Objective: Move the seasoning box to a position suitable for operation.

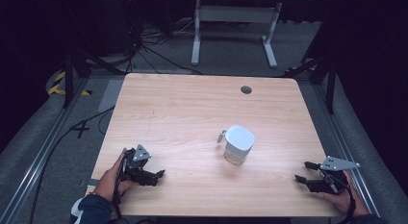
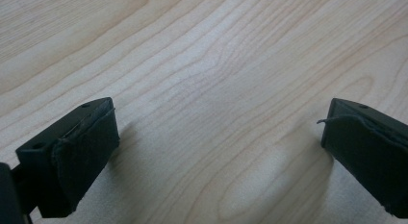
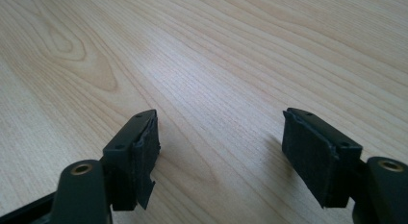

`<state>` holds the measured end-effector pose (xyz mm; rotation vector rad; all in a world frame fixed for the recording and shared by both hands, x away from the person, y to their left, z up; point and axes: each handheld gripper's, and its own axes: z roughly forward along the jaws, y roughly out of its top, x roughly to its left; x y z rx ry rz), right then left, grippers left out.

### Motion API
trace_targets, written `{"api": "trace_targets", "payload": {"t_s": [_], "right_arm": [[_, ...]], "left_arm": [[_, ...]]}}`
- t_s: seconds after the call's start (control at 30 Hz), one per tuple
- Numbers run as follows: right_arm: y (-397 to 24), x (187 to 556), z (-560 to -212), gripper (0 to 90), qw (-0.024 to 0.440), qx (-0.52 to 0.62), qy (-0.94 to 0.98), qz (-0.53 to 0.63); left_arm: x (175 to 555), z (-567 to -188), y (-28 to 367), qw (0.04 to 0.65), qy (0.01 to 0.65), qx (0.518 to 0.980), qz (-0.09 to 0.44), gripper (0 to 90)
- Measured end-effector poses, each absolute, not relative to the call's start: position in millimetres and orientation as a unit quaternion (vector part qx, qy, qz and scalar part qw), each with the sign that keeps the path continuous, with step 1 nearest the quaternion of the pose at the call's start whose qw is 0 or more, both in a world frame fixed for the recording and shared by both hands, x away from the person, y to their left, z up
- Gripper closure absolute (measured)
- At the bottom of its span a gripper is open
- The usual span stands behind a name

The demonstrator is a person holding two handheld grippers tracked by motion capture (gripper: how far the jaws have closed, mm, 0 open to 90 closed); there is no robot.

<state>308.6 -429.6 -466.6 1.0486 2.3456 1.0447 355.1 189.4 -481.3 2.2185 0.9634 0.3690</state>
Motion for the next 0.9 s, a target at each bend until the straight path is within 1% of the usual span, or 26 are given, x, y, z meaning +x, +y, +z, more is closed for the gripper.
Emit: {"api": "trace_targets", "payload": {"t_s": [0.33, 0.37, 0.43, 0.47, 0.5, 0.57, 0.67, 0.73, 0.83, 0.9], "right_arm": [[-429.4, 308.5, -466.5, 28.9, 0.183, 0.372, 0.831, 0.370], [-429.4, 308.5, -466.5, 28.8, 0.183, 0.373, 0.831, 0.370], [-429.4, 308.5, -466.5, 28.9, 0.183, 0.372, 0.831, 0.370], [-429.3, 308.7, -465.9, 29.2, 0.182, 0.372, 0.833, 0.367], [-429.2, 309.1, -465.3, 30.2, 0.182, 0.371, 0.834, 0.365], [-428.5, 308.9, -462.6, 35.6, 0.182, 0.376, 0.836, 0.356], [-427.0, 308.5, -457.4, 38.5, 0.179, 0.381, 0.831, 0.364], [-426.5, 309.9, -452.4, 40.4, 0.177, 0.381, 0.824, 0.381], [-423.0, 312.4, -445.7, 40.4, 0.173, 0.377, 0.821, 0.392], [-418.7, 313.5, -442.3, 40.9, 0.175, 0.375, 0.820, 0.396]], "left_arm": [[355.7, -481.2, 188.9, 0.341, 0.372, 0.852, 0.139, 0.1], [355.7, -480.4, 188.6, 0.339, 0.369, 0.854, 0.139, 0.5], [355.5, -479.1, 188.1, 0.340, 0.360, 0.859, 0.132, 4.3], [357.1, -477.5, 188.1, 0.332, 0.350, 0.866, 0.131, 4.3], [357.9, -477.0, 187.1, 0.331, 0.344, 0.868, 0.132, 4.1], [360.6, -476.3, 186.4, 0.333, 0.335, 0.873, 0.119, 4.7], [364.5, -474.7, 185.2, 0.340, 0.323, 0.876, 0.112, 10.5], [366.6, -472.7, 182.5, 0.343, 0.322, 0.876, 0.109, 19.6], [369.8, -470.6, 175.1, 0.334, 0.314, 0.880, 0.121, 18.7], [370.8, -467.7, 170.1, 0.332, 0.309, 0.884, 0.114, 20.4]]}}
